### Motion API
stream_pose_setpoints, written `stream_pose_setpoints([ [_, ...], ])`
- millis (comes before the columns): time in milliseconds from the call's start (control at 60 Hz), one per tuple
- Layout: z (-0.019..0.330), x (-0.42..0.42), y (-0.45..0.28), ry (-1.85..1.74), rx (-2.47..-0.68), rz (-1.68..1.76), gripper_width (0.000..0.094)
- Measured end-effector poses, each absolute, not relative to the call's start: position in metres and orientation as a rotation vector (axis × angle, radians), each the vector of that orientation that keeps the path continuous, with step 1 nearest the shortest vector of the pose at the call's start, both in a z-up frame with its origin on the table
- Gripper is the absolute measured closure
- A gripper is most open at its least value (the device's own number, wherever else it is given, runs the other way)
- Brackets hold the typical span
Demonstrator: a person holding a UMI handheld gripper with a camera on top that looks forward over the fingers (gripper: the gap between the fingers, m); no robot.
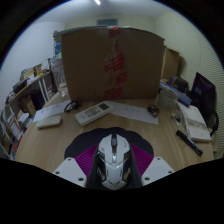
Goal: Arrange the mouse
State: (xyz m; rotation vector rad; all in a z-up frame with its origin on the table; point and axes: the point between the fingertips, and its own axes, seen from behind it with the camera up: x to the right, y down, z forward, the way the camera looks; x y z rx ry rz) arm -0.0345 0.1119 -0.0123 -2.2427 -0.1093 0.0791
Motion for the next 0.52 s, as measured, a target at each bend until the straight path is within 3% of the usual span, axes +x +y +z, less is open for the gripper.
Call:
stream_pose_setpoints([
  [17, -0.012, -0.034, 0.112, -0.116, -2.248, 0.082, 0.0368],
  [133, -0.005, -0.045, 0.102, -0.176, -2.299, 0.18, 0.007],
  [233, 0.033, -0.045, 0.085, -0.197, -2.265, 0.231, 0.0095],
  [417, 0.146, -0.019, 0.028, -0.185, -2.162, 0.321, 0.0095],
  [517, 0.187, 0.013, -0.007, -0.124, -2.129, 0.339, 0.0096],
])
